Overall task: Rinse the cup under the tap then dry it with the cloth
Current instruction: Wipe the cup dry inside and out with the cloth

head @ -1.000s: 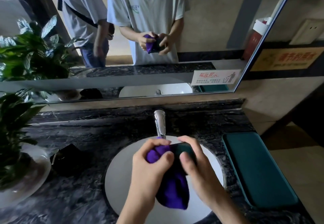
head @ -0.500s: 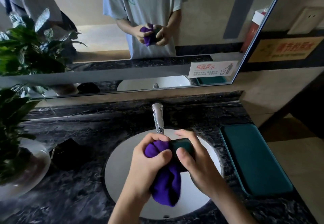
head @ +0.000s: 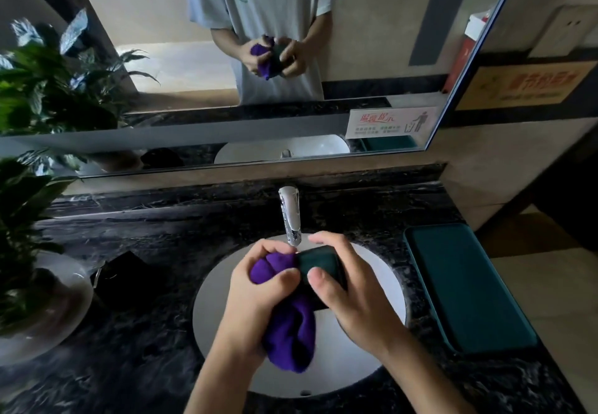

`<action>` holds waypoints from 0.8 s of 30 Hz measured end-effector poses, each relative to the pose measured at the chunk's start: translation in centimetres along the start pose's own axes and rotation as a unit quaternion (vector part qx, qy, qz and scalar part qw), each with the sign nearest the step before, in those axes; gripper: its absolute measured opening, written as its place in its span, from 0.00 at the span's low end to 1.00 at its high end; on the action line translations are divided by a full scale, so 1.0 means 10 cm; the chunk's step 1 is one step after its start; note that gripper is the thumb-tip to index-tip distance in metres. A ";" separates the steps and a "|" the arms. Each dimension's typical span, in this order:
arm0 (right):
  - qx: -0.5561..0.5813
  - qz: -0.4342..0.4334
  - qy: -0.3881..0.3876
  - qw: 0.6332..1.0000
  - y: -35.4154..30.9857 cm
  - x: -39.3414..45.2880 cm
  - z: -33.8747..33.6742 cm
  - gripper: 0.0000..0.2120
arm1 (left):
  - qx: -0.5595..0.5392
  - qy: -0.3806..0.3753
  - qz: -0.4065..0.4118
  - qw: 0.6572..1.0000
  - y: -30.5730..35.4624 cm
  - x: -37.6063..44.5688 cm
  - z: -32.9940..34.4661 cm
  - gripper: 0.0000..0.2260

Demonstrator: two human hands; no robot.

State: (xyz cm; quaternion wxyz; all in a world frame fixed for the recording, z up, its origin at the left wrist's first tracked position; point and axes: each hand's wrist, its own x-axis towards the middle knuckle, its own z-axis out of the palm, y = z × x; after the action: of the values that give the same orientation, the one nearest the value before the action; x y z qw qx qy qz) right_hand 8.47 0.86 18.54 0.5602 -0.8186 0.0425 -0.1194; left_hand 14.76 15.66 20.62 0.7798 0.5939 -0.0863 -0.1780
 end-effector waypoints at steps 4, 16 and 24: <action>0.060 -0.024 0.098 0.993 0.00 0.02 0.05 0.17 | 0.166 -0.045 0.075 0.982 0.10 -0.07 0.10 0.14; -0.049 -0.024 0.016 0.998 0.01 -0.03 -0.06 0.16 | 0.144 -0.051 0.051 0.987 -0.01 -0.02 -0.01 0.14; 0.244 0.281 0.129 0.919 0.02 -0.04 0.17 0.19 | 0.235 -0.044 0.061 0.969 -0.05 -0.14 0.11 0.31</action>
State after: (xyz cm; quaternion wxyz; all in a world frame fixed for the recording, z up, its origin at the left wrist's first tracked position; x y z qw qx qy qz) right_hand 8.49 2.38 17.67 0.7429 -0.5882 0.3121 -0.0685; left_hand 13.01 15.13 20.53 0.6232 0.7457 -0.1962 -0.1305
